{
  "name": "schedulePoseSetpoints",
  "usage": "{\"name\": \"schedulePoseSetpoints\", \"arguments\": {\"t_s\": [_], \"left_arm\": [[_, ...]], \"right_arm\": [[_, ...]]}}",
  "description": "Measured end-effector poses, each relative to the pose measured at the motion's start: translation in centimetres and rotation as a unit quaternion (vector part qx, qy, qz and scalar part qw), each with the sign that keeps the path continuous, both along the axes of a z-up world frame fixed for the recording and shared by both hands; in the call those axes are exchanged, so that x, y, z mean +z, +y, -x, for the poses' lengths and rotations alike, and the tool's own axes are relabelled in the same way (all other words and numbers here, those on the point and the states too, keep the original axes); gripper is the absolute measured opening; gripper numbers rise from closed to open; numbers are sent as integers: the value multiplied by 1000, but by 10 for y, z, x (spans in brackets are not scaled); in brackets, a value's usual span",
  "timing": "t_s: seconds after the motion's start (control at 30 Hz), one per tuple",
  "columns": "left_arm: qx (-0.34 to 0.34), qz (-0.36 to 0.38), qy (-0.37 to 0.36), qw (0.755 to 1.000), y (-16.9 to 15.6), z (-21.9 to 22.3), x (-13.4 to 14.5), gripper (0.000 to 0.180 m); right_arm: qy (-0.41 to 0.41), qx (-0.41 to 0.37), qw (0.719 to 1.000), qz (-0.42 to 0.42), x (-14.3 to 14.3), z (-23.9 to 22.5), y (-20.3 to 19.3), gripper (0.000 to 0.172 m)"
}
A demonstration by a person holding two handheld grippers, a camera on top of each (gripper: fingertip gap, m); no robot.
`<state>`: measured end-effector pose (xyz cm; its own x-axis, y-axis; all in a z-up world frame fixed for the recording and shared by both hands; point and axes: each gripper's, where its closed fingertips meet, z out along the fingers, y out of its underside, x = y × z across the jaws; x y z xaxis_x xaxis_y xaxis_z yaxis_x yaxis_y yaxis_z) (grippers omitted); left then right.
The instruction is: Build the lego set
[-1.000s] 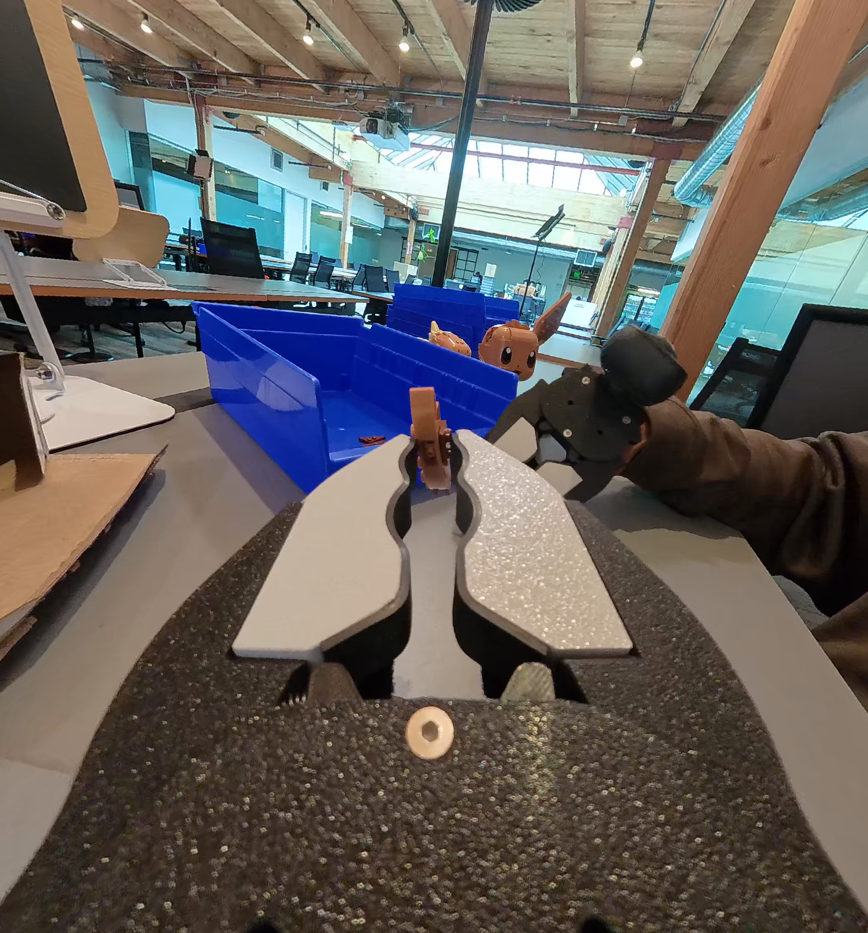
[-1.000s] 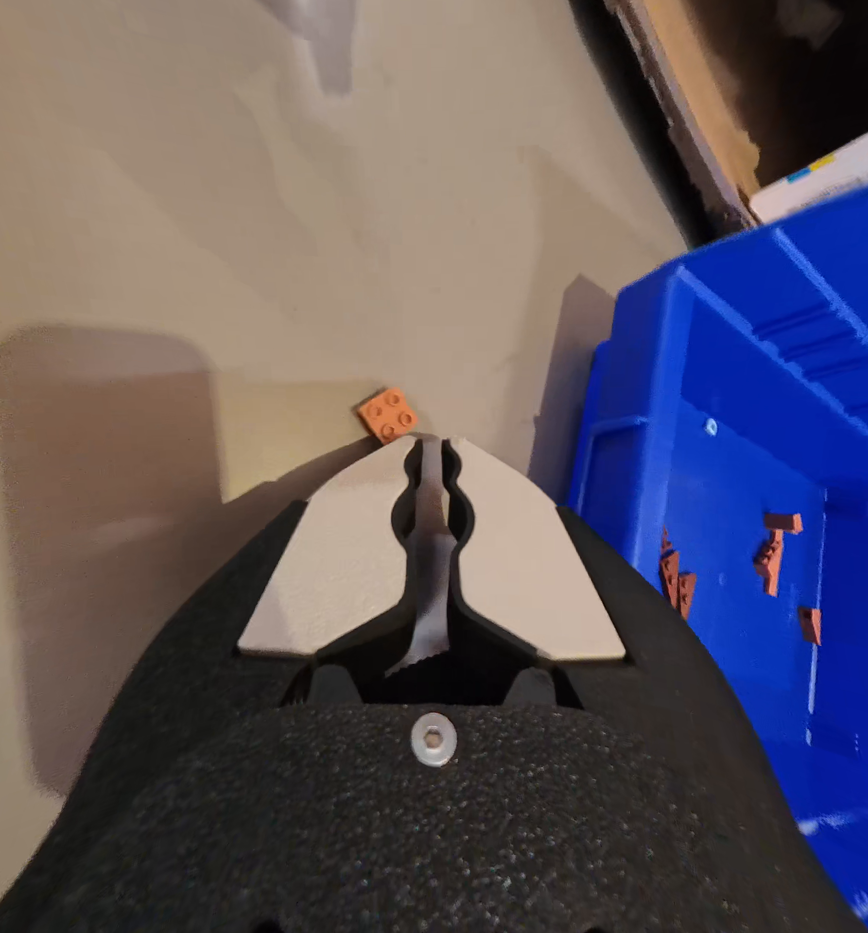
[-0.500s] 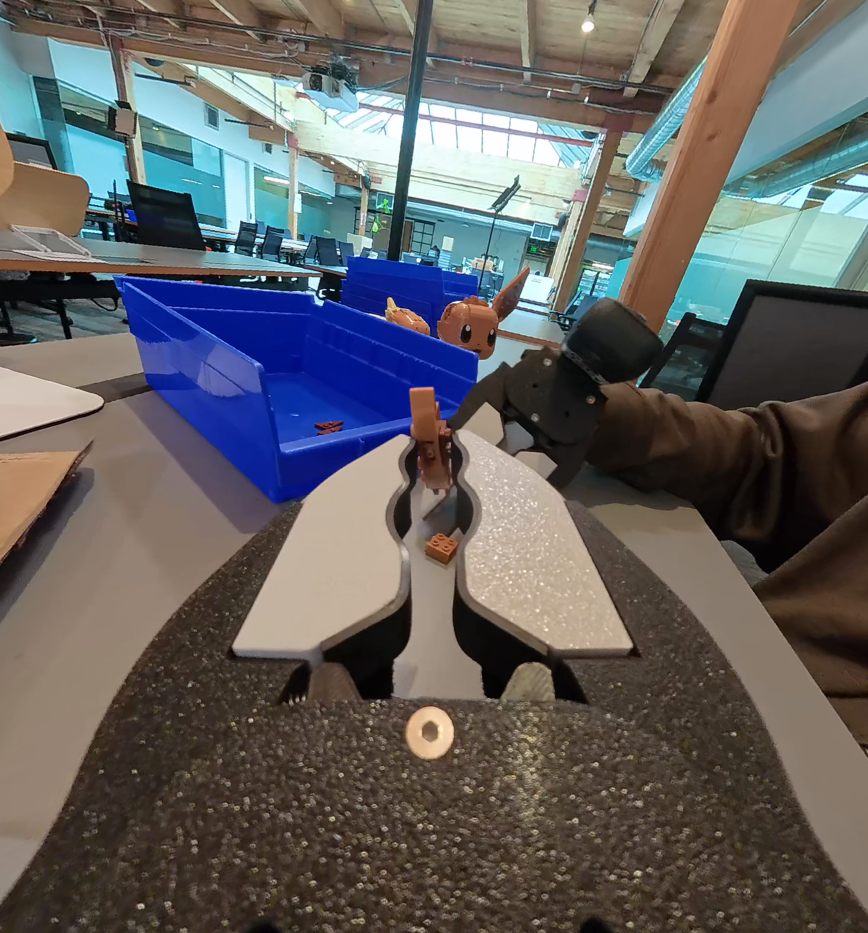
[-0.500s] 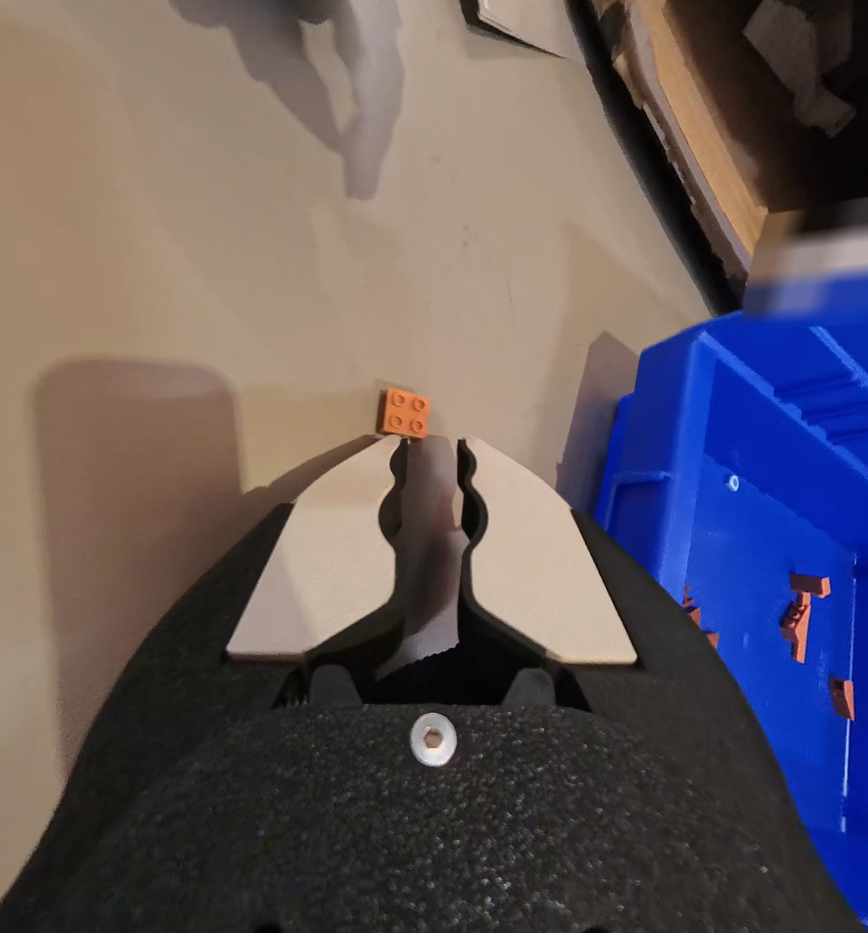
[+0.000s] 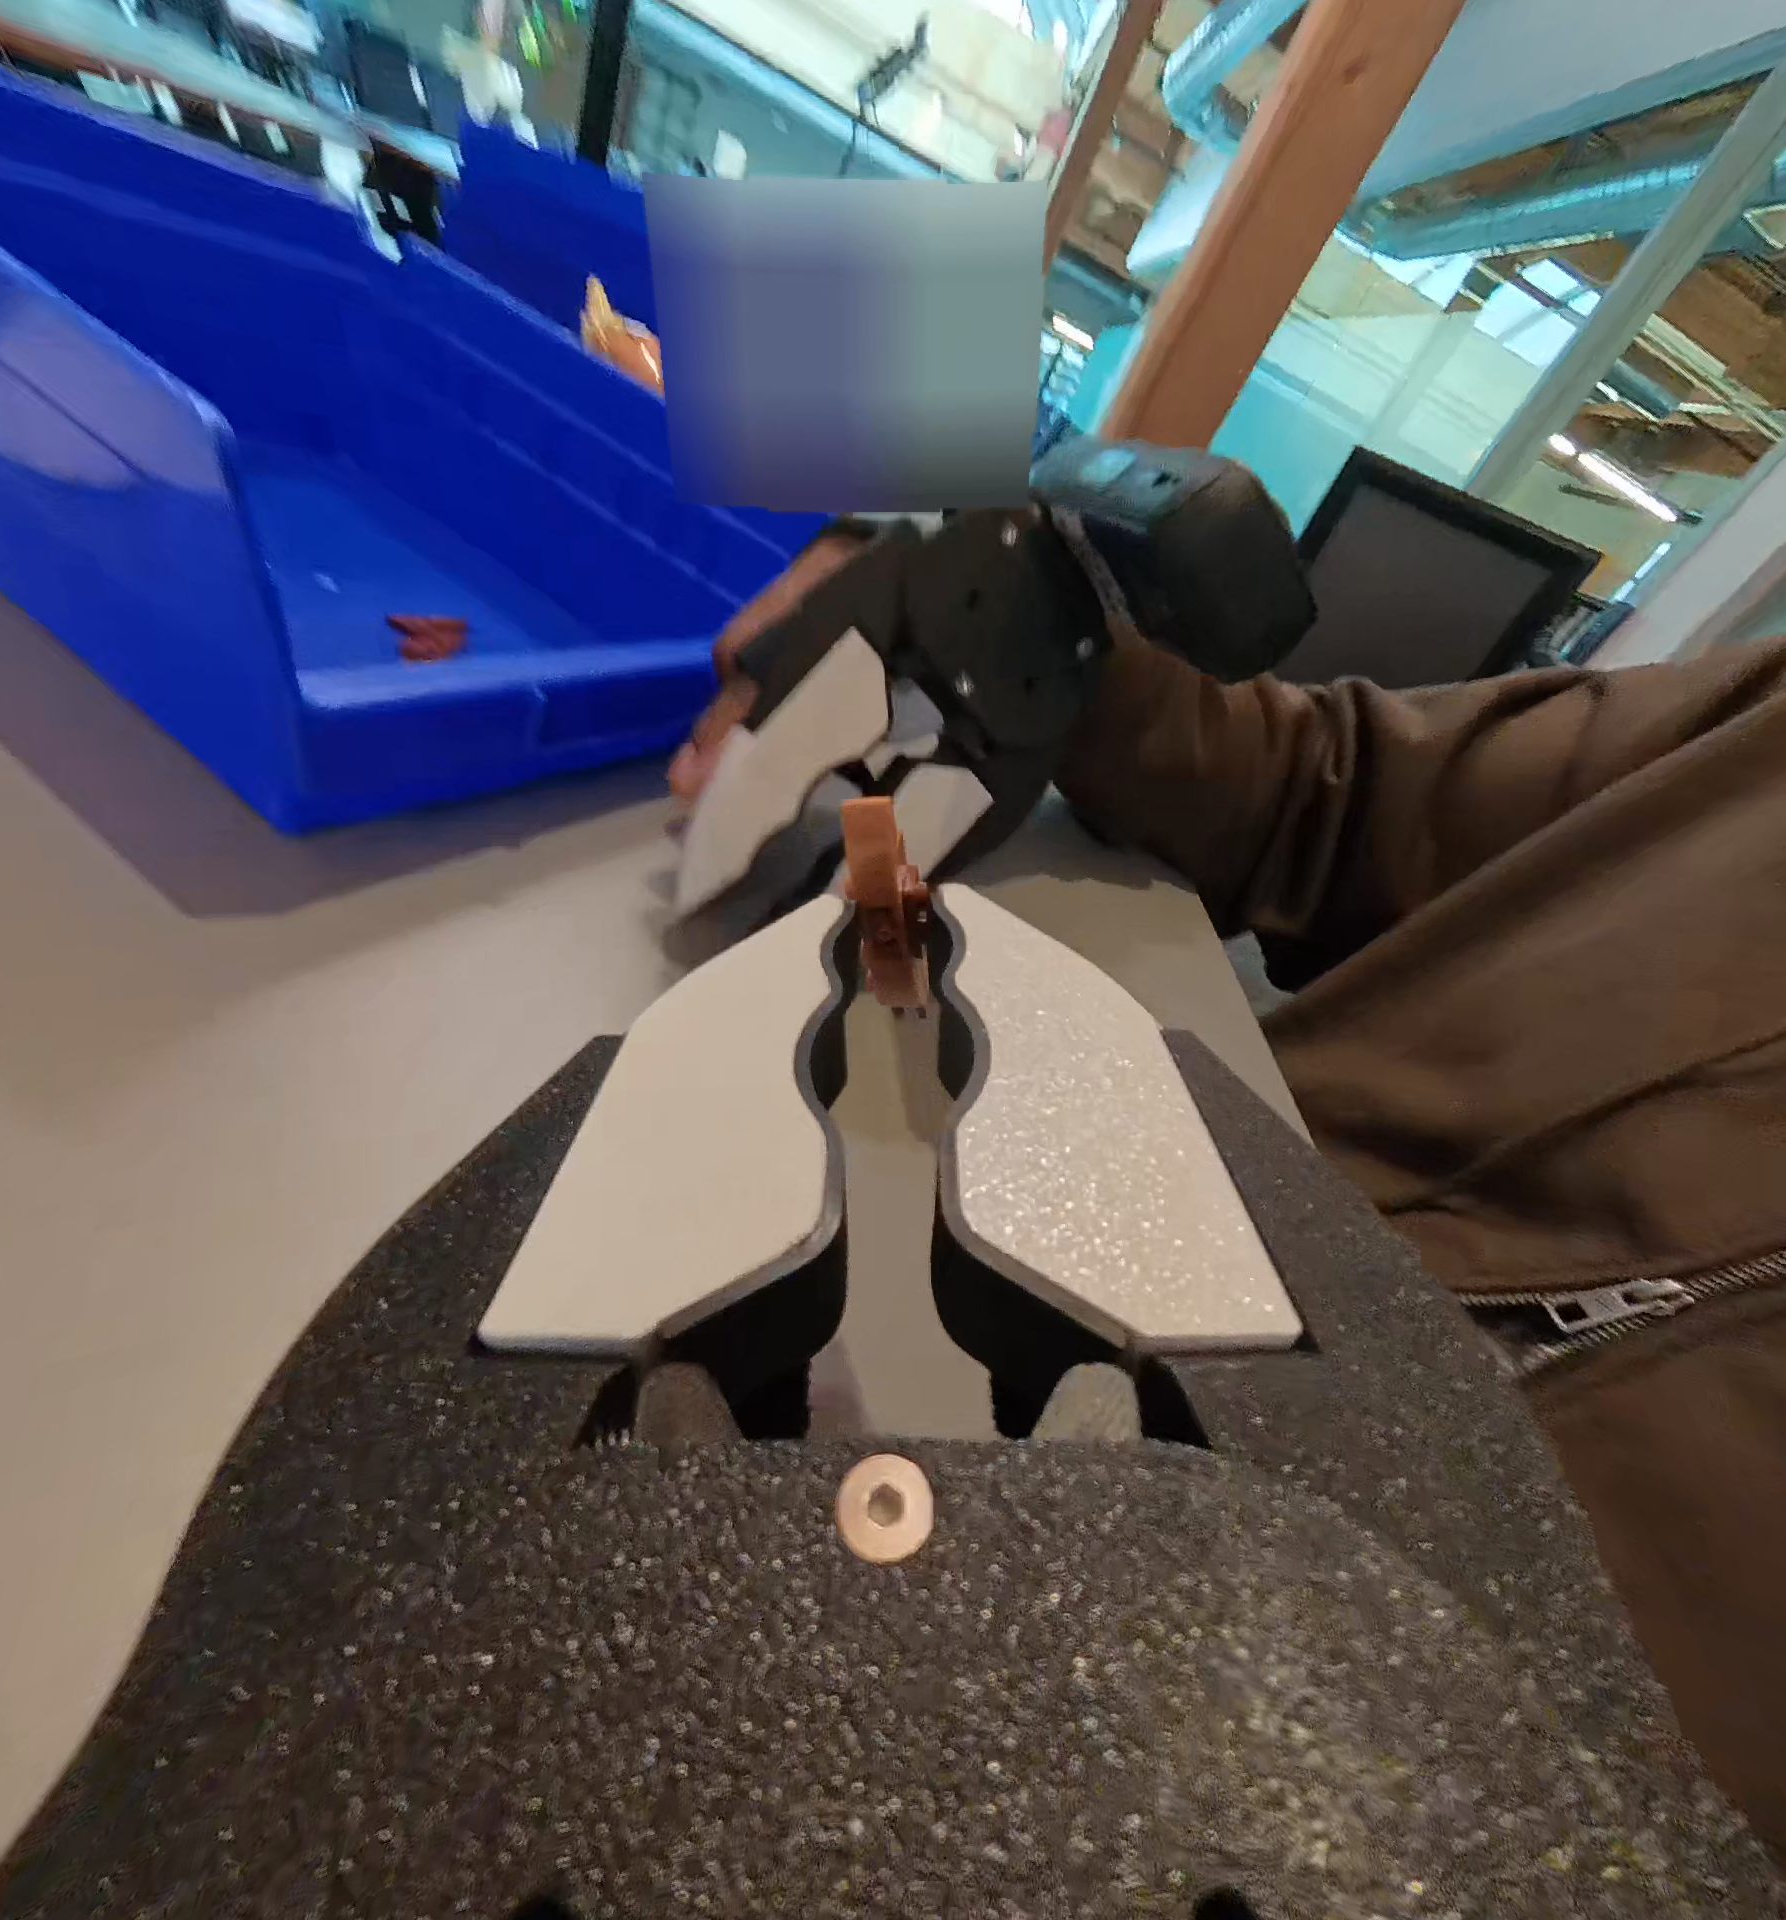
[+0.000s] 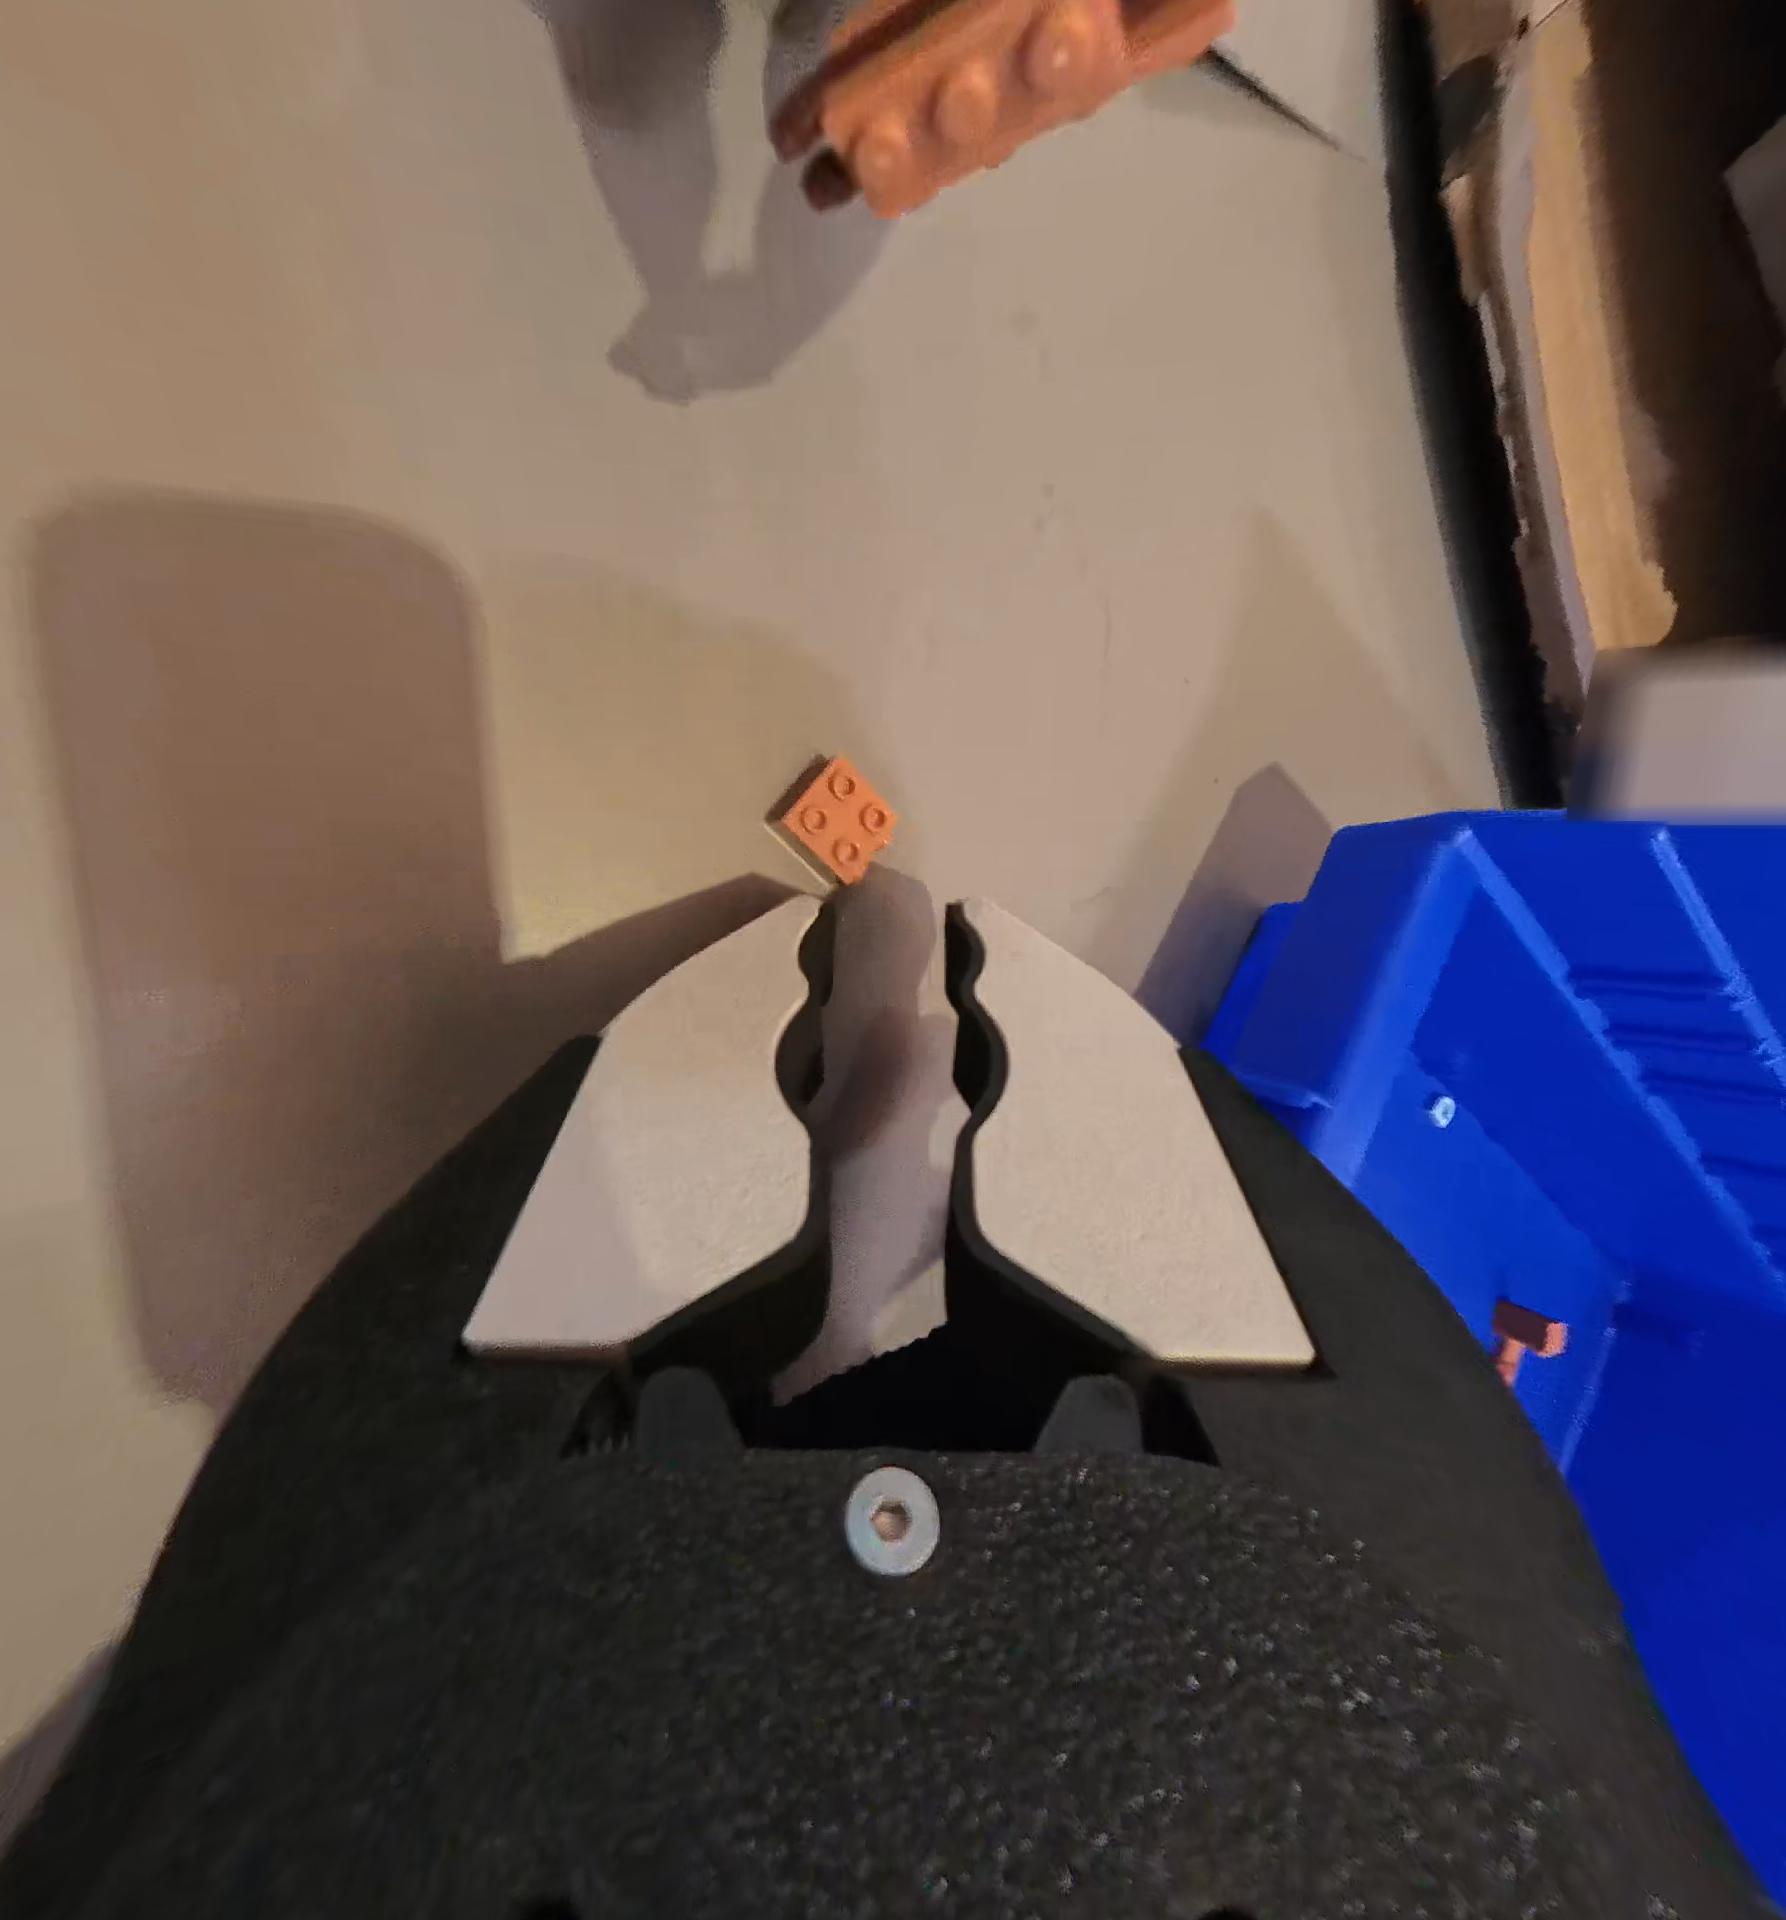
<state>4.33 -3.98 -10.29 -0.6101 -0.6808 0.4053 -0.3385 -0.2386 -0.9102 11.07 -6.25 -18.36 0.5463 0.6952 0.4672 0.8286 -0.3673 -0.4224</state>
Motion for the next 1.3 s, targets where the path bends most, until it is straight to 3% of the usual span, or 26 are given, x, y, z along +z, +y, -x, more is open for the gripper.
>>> {"name": "schedulePoseSetpoints", "arguments": {"t_s": [0.17,0.4,0.57,0.73,0.87,1.0,1.3], "left_arm": [[-15,11,69,997,-3,2,-13,12],[-23,18,74,997,-4,4,-13,12],[-31,17,85,996,-5,6,-16,12],[-19,15,94,995,-2,5,-19,12],[4,14,105,994,1,1,-22,12],[26,21,116,993,0,-3,-23,12],[47,11,130,990,2,-6,-28,12]], "right_arm": [[-21,49,997,59,1,8,0,31],[-56,99,981,158,-3,9,3,36],[-37,112,977,176,-6,20,3,18],[5,60,992,115,-4,26,9,16],[38,16,998,-37,16,28,24,16],[49,12,991,-125,40,33,24,17],[43,20,987,-155,57,49,25,16]]}}
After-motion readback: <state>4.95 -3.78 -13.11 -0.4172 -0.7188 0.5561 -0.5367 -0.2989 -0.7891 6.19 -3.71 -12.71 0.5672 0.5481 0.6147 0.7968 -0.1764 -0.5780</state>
